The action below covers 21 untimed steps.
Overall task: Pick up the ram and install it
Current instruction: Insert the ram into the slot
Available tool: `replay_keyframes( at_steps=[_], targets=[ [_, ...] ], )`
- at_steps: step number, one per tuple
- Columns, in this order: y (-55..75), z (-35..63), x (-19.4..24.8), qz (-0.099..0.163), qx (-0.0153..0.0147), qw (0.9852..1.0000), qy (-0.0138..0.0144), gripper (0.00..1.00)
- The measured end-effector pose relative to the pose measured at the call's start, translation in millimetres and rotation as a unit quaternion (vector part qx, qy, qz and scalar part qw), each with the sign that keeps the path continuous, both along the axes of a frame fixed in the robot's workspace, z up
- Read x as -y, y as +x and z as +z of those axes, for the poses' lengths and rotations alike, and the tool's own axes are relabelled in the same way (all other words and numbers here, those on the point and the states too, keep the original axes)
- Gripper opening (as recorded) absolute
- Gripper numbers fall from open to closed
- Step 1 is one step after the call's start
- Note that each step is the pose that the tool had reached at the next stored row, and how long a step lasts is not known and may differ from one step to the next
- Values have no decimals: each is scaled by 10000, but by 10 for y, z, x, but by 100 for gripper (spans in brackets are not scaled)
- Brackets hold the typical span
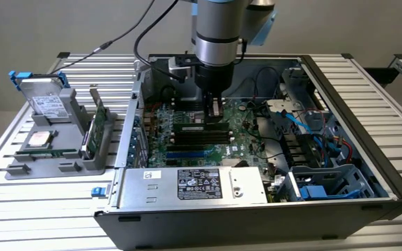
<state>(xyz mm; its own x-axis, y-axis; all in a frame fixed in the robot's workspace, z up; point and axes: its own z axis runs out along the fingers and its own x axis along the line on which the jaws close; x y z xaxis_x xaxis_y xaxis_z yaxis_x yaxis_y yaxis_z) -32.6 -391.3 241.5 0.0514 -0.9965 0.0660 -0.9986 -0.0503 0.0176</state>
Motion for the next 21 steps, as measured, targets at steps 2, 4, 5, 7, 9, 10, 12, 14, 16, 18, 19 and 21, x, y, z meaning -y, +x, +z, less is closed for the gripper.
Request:
replay_keyframes(
  at_steps=[2,4,5,7,9,10,12,14,16,18,19,21],
  targets=[
    [7,-37,9,0,1,10000,1,14],
    [11,-52,18,0,-1,10000,-2,14],
    [12,-52,20,-1,-2,10000,-1,14],
    [13,-53,31,0,-4,10000,-2,14],
    [15,-64,41,0,-4,10000,-2,14],
    [19,-68,44,0,-6,10000,-3,14],
    [26,-79,47,0,-9,10000,-4,14],
    [29,-93,56,0,-12,10000,-7,14],
    [30,-100,57,-1,-17,10000,-19,14],
    [31,-116,58,0,-20,10000,-32,14],
    [32,-121,58,0,-21,10000,-38,14],
    [31,-122,59,0,-25,10000,-43,14]
  ],
)
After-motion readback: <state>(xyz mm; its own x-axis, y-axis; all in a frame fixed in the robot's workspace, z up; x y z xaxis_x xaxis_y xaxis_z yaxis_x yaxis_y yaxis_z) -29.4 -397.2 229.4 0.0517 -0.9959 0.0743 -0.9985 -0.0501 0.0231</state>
